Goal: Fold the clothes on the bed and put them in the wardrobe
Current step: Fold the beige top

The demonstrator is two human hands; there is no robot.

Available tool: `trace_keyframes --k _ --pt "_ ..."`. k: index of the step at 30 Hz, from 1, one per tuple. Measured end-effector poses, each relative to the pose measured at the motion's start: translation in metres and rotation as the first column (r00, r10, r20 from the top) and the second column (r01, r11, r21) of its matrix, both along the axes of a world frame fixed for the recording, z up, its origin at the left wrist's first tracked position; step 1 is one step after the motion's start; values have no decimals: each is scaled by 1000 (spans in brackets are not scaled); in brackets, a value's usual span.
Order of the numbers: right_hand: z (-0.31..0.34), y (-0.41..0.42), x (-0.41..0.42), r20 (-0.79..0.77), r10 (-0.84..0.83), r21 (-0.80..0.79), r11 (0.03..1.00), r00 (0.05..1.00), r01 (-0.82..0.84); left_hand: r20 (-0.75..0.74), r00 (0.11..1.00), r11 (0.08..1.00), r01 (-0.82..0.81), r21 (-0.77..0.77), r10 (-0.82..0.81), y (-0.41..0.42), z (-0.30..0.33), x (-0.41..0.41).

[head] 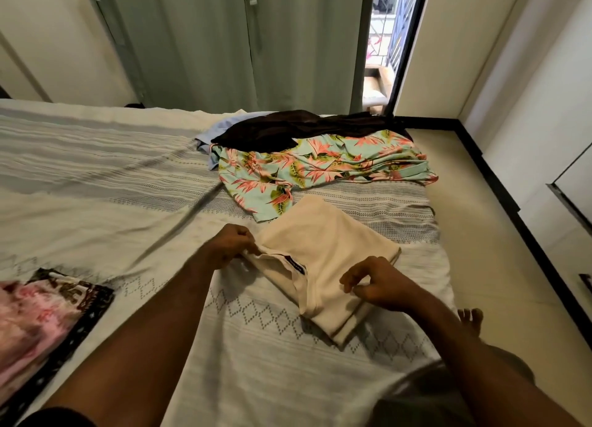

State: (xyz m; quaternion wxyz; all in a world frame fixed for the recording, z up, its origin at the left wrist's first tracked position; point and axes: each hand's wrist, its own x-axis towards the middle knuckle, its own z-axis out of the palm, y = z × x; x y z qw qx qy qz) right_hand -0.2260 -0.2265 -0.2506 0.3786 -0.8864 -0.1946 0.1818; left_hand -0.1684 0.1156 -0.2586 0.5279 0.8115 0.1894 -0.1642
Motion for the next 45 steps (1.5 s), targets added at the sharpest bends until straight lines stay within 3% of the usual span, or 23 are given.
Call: trace_keyframes --k 7,10,12,14,16,18,22,27,30,32,36,39,42,45 --pt "-13 -11 0 2 -189 -107 976 982 188 -6 973 968 230 105 -230 11 0 -7" --pt "-24 -16 5 141 -461 -308 821 876 481 28 998 996 57 72 -60 9 1 -10" --pt "-29 -19 5 43 -608 -373 726 793 578 66 996 987 -73 145 64 5 -3 -10" --pt "-29 -16 2 -85 -655 -349 726 751 593 46 991 969 -129 212 122 -1 -4 -13" --pt "-30 -10 -2 -4 -595 -398 738 804 545 -31 990 974 -130 184 138 -7 -8 -17" --pt "-27 -4 -7 194 -501 -436 726 843 532 -71 983 977 -156 148 168 -14 -13 -20" --pt "-18 -2 3 359 -467 -402 704 808 586 -96 969 966 -211 149 226 -26 -16 -22" --pt "-14 -22 60 215 -406 -451 765 888 459 -126 925 932 -362 -5 359 -26 -17 -21" --pt "-13 -18 92 177 -347 -455 801 921 389 -193 853 819 -520 -241 485 -34 -8 -28" --pt "-13 -8 108 135 -306 -427 840 942 334 -268 837 778 -544 -313 477 -41 -10 -34" --pt "-21 11 129 27 -292 -416 866 956 276 -320 860 809 -493 -319 398 -69 -20 -50" --pt "-29 18 132 -3 -273 -433 867 962 245 -354 872 776 -472 -418 339 -100 -28 -57" --pt "-26 17 125 -15 -277 -374 893 961 252 -261 865 779 -500 -378 429 -104 -60 -53" --pt "-20 4 116 -118 -340 -205 928 933 312 -167 844 774 -535 -339 510 -82 -132 -30"
